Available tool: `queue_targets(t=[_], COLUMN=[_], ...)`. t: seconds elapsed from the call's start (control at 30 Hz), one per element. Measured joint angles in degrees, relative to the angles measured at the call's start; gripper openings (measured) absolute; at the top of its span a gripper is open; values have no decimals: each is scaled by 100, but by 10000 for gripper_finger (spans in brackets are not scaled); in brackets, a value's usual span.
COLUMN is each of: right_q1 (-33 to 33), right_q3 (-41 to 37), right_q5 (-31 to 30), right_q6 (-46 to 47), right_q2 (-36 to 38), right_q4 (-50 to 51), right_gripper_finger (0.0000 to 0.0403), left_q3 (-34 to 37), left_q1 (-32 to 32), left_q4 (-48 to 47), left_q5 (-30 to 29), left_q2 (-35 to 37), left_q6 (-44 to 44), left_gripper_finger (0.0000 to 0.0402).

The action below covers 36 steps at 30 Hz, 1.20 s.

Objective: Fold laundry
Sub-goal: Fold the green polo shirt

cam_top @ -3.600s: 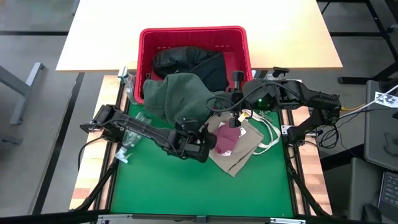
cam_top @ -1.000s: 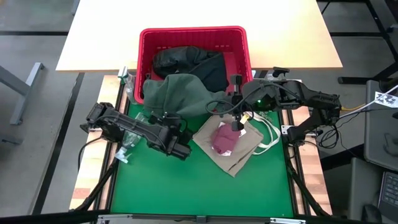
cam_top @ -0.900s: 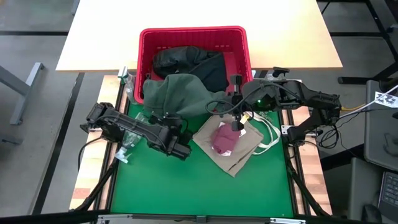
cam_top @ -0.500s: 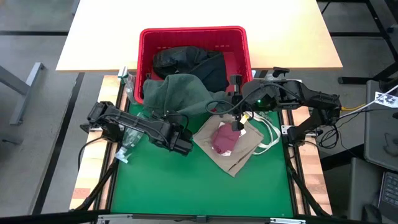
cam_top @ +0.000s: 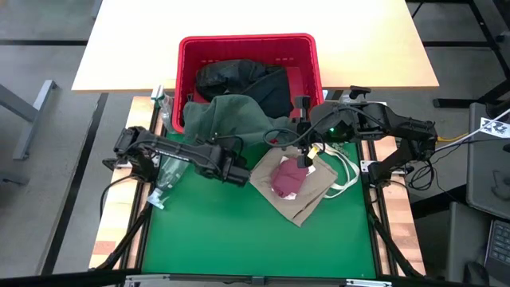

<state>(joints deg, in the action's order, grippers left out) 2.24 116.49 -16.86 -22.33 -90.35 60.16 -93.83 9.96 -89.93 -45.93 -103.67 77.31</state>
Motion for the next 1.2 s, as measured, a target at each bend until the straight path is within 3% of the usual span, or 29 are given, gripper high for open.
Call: queue_targets(t=[0.23,0.37,0.7,1.0,1.2], right_q1=[0,0,0,7,8], right_q3=[0,0,0,0,0], right_q5=[0,0,0,63,1340], right_q6=[0,0,174,749,1343], right_q2=[0,0,0,0,-2], right_q4=[2,2,407,1136,1438], right_gripper_finger=[11,11,11,11,11], left_q3=[0,0,0,0,0], left_q1=[-312,-504,-469,12,563], left_q4=[0,2,13,13,9], left_q5=[-7,-7,43,101,754], left_q2=[-1,-1,-3,-5,-5], left_q6=[-462,-658,-1005,-1011,-1181], left_gripper_finger=[194,170,11,3,1])
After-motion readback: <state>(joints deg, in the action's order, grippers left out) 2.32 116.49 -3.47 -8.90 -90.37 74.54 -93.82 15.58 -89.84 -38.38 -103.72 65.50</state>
